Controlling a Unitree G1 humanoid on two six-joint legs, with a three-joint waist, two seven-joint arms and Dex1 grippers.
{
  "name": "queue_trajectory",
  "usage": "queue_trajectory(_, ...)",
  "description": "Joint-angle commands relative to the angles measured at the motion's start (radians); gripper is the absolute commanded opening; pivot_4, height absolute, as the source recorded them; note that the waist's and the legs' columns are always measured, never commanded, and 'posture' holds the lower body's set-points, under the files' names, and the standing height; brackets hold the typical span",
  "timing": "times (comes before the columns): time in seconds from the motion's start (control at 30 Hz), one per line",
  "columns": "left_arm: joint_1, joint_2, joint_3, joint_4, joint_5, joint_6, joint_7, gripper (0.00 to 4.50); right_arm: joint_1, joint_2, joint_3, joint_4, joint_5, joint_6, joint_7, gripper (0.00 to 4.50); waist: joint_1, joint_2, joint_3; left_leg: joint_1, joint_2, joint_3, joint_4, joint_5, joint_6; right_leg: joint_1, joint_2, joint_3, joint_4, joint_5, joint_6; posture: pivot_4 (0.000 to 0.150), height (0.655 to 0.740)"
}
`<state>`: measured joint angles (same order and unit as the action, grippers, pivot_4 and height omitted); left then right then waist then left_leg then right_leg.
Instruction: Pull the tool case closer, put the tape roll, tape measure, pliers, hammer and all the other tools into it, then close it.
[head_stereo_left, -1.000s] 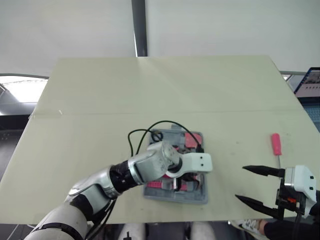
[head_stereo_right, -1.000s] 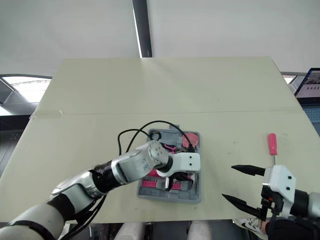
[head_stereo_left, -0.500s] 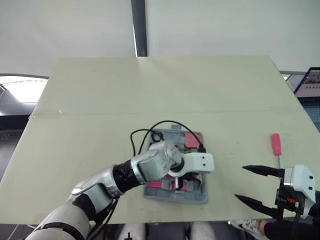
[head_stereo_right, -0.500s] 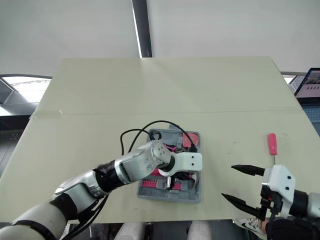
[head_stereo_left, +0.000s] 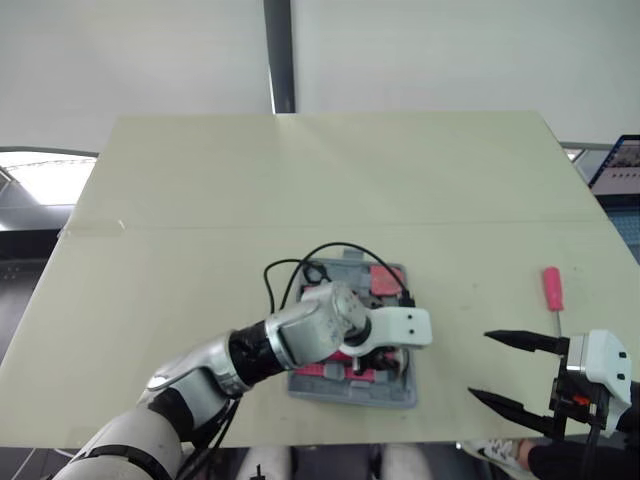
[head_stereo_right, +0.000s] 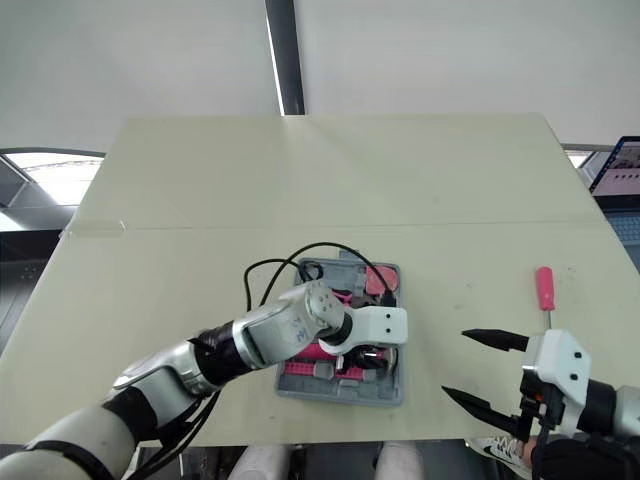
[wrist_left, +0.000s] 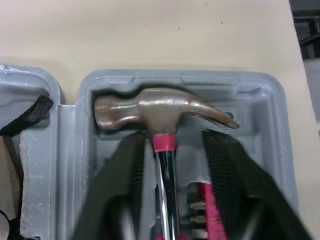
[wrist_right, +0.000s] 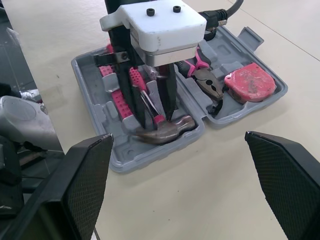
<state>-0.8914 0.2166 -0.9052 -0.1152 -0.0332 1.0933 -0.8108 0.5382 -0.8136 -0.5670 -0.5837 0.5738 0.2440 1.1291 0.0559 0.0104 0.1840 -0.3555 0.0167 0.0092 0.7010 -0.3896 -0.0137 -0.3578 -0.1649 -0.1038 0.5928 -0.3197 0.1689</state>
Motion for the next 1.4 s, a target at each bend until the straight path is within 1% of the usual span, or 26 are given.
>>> queue_trajectory(0.03, -0.018, -0.009, 0.089, -0.080, -0.036, 0.064, 0.004, 3.37, 0.002, 0.006, -0.031, -0.002, 0.012, -0.015, 0.008, 4.50, -0.001, 0.000, 0.000, 0.000, 0.000, 0.000, 0.000, 0.000, 0.000, 0.000, 0.000, 0.000, 0.000, 0.000, 0.000, 0.150, 0.7373)
queue_trajectory(0.07, -0.013, -0.006, 0.109, -0.099, -0.046, 0.087, 0.009, 3.29, -0.003, 0.005, -0.029, 0.004, 0.012, -0.017, 0.010, 4.50, -0.001, 0.000, 0.000, 0.000, 0.000, 0.000, 0.000, 0.000, 0.000, 0.000, 0.000, 0.000, 0.000, 0.000, 0.000, 0.150, 0.7373)
queue_trajectory(0.1, -0.001, -0.003, 0.135, -0.123, -0.059, 0.106, 0.015, 3.06, -0.008, 0.004, -0.026, 0.007, 0.011, -0.018, 0.011, 4.50, -0.001, 0.000, 0.000, 0.000, 0.000, 0.000, 0.000, 0.000, 0.000, 0.000, 0.000, 0.000, 0.000, 0.000, 0.000, 0.150, 0.7373)
queue_trajectory(0.17, 0.027, 0.003, 0.192, -0.174, -0.093, 0.145, 0.023, 2.17, -0.014, 0.003, -0.024, 0.011, 0.011, -0.019, 0.012, 4.50, -0.001, 0.000, 0.000, 0.000, 0.000, 0.000, 0.000, 0.000, 0.000, 0.000, 0.000, 0.000, 0.000, 0.000, 0.000, 0.150, 0.7373)
queue_trajectory(0.23, 0.095, 0.001, 0.289, -0.245, -0.132, 0.144, 0.039, 1.12, -0.019, 0.004, -0.023, 0.012, 0.010, -0.019, 0.012, 4.50, -0.003, 0.001, 0.000, 0.000, 0.000, 0.000, 0.000, 0.000, 0.000, 0.000, 0.000, 0.000, 0.000, 0.000, 0.000, 0.150, 0.7373)
queue_trajectory(0.27, 0.143, 0.012, 0.343, -0.288, -0.153, 0.110, 0.040, 0.75, -0.020, 0.004, -0.022, 0.012, 0.010, -0.019, 0.012, 4.50, -0.004, 0.001, 0.000, 0.000, 0.000, 0.000, 0.000, 0.000, 0.000, 0.000, 0.000, 0.000, 0.000, 0.000, 0.000, 0.150, 0.7373)
queue_trajectory(0.3, 0.208, 0.021, 0.411, -0.331, -0.189, 0.064, 0.028, 0.30, -0.022, 0.005, -0.021, 0.012, 0.011, -0.019, 0.011, 4.50, -0.006, 0.001, -0.001, 0.000, 0.000, 0.000, 0.000, 0.000, 0.000, 0.000, 0.000, 0.000, 0.000, 0.000, 0.000, 0.150, 0.7373)
queue_trajectory(0.33, 0.267, 0.033, 0.469, -0.363, -0.216, 0.037, 0.024, 0.07, -0.024, 0.005, -0.022, 0.013, 0.011, -0.020, 0.011, 4.50, -0.007, 0.001, -0.001, 0.000, 0.000, -0.001, 0.000, 0.000, 0.000, 0.000, 0.000, 0.000, 0.001, 0.000, 0.000, 0.150, 0.7373)
queue_trajectory(0.5, 0.539, 0.182, 0.629, -0.419, -0.269, -0.302, -0.065, 0.07, -0.026, 0.008, -0.024, 0.017, 0.013, -0.024, 0.013, 4.50, -0.012, 0.002, -0.001, 0.001, 0.001, -0.001, 0.000, 0.000, 0.000, 0.000, 0.000, 0.000, 0.001, 0.000, -0.001, 0.150, 0.7373)
queue_trajectory(0.57, 0.642, 0.245, 0.671, -0.410, -0.264, -0.448, -0.105, 0.07, -0.027, 0.008, -0.025, 0.019, 0.015, -0.025, 0.017, 4.50, -0.009, 0.002, -0.001, 0.001, 0.001, -0.001, 0.000, 0.000, 0.000, 0.000, 0.000, 0.000, 0.001, 0.000, -0.001, 0.150, 0.7373)
queue_trajectory(0.7, 0.745, 0.300, 0.699, -0.343, -0.239, -0.655, -0.143, 0.07, -0.035, 0.004, -0.025, 0.030, 0.017, -0.027, 0.025, 4.50, 0.003, 0.002, -0.001, 0.001, 0.000, -0.001, 0.001, 0.000, 0.000, 0.001, -0.001, 0.000, 0.001, 0.000, -0.001, 0.150, 0.7373)
queue_trajectory(0.83, 0.774, 0.309, 0.650, -0.237, -0.158, -0.868, -0.149, 0.07, -0.047, 0.001, -0.023, 0.042, 0.014, -0.026, 0.033, 4.50, -0.001, 0.002, -0.002, 0.002, 0.000, -0.001, 0.000, 0.000, 0.000, 0.002, -0.001, 0.000, 0.001, 0.000, 0.000, 0.150, 0.7373)
queue_trajectory(0.97, 0.746, 0.274, 0.601, -0.155, -0.102, -0.957, -0.125, 0.07, -0.052, -0.001, -0.027, 0.047, 0.012, -0.026, 0.040, 4.50, -0.002, 0.002, -0.002, 0.002, 0.000, 0.000, 0.000, 0.000, 0.000, 0.001, -0.001, 0.000, 0.001, 0.000, 0.000, 0.150, 0.7373)
queue_trajectory(1.13, 0.710, 0.264, 0.559, -0.086, -0.040, -1.009, -0.114, 0.07, -0.048, -0.002, -0.037, 0.044, 0.012, -0.022, 0.042, 4.50, -0.006, 0.002, -0.002, 0.002, 0.000, 0.000, -0.001, 0.000, 0.000, 0.001, -0.001, 0.000, 0.001, 0.000, 0.000, 0.150, 0.7373)
queue_trajectory(1.4, 0.688, 0.248, 0.519, -0.005, 0.016, -1.045, -0.095, 0.07, -0.030, 0.003, -0.049, 0.034, 0.011, -0.022, 0.038, 4.50, -0.004, 0.003, -0.002, 0.003, 0.000, 0.001, -0.001, 0.000, 0.000, 0.001, -0.001, 0.000, 0.001, 0.000, 0.000, 0.150, 0.7373)
